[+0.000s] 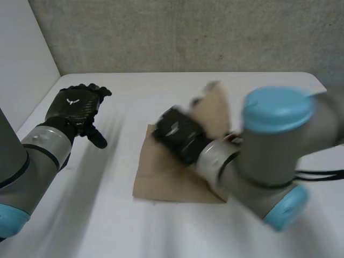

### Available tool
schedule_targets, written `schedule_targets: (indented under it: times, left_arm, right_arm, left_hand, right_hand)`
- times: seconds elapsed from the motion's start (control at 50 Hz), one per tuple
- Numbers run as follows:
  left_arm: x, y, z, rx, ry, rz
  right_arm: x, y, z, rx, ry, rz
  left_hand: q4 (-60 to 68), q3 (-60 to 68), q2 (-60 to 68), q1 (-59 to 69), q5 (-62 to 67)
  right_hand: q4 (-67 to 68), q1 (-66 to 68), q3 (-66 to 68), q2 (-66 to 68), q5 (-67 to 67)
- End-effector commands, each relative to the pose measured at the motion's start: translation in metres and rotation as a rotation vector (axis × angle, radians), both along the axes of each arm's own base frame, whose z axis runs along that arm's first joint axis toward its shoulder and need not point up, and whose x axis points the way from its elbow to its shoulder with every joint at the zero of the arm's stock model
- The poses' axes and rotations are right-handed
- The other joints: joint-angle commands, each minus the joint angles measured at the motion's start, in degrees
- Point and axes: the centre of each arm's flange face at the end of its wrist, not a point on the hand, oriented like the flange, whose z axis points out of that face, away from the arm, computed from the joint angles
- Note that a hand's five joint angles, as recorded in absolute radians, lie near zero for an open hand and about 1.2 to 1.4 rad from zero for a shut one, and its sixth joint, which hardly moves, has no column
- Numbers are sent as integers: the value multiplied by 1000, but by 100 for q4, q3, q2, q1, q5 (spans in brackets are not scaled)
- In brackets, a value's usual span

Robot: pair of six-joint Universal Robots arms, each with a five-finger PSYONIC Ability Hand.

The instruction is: Fold the shorts.

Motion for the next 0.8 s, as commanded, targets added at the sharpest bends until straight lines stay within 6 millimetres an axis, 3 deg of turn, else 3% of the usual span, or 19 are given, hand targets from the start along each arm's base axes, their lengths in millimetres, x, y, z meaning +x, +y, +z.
schedule_targets:
  times: [0.02,0.04,0.06,0.14,0.2,0.3,0.36,0.44,0.54,0.68,0.8]
  left_arm:
    - [-1,-4,8,-28,11,3]
    - [-1,-6,11,-36,16,6]
    - [-2,-7,12,-41,18,6]
    - [-4,-11,19,-59,37,6]
    - [-7,-14,24,-71,61,3]
    - [-31,-17,20,-46,109,-48]
    - [-44,-13,14,-26,122,-84]
    - [-62,0,0,19,121,-129]
    - [-80,14,-38,101,59,-115]
    - [-78,20,-72,168,-26,-20]
    - [-75,32,-99,267,-102,-31]
  right_arm:
    - [22,46,-53,165,23,306]
    - [23,44,-51,174,11,298]
    - [23,43,-49,179,4,286]
    - [21,27,-26,230,-85,153]
    - [5,-2,-4,286,-198,-12]
    - [-24,-35,34,383,-452,-199]
    - [-35,-48,39,418,-512,-258]
    - [-43,-57,31,458,-514,-317]
    - [-39,-63,0,547,-434,-362]
    - [-34,-71,-45,682,-311,-431]
    - [-39,-71,-64,701,-218,-493]
  left_hand:
    - [-81,-124,-77,-122,-20]
    - [-81,-124,-77,-122,-20]
    - [-81,-124,-77,-122,-20]
    - [-64,-107,-60,-106,-3]
    - [-47,-90,-43,-89,14]
    - [3,-40,7,-38,64]
    - [20,-23,24,-21,81]
    - [53,11,57,12,114]
    - [37,-6,41,-4,98]
    - [20,-23,24,-21,81]
    - [20,-23,24,-21,81]
  right_hand:
    - [-3960,-2597,-3997,-3839,-3714]
    - [-5303,-3940,-5340,-5181,-5056]
    - [-5782,-4419,-5819,-5661,-5536]
    - [-5829,-4466,-5866,-5708,-5583]
    - [-5829,-4466,-5866,-5708,-5583]
    - [-5829,-4466,-5866,-5708,-5583]
    - [-5829,-4466,-5866,-5708,-5583]
    - [-5829,-4466,-5866,-5708,-5583]
    - [-5829,-4466,-5866,-5708,-5583]
    - [-5829,-4466,-5866,-5708,-5583]
    - [-5829,-4466,-5866,-5708,-5583]
